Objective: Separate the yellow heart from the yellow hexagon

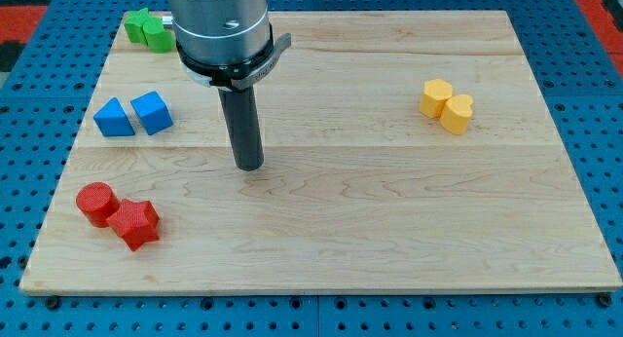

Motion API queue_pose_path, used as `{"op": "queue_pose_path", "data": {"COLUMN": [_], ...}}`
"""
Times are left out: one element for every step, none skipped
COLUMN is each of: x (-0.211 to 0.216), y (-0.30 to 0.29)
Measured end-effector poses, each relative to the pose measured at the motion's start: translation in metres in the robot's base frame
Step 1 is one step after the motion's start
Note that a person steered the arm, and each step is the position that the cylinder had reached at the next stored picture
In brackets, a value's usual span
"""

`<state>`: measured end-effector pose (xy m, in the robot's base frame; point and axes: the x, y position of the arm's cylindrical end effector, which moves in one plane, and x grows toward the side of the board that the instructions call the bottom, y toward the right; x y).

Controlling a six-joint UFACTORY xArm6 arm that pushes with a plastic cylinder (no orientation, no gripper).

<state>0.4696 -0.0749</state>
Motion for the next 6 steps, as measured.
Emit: {"op": "queue_pose_path", "data": {"x": [0.0,0.001,0.026,0.04,0.032,-0.027], "y": [-0.001,0.0,0.062,0.165,0.254,0.341]}}
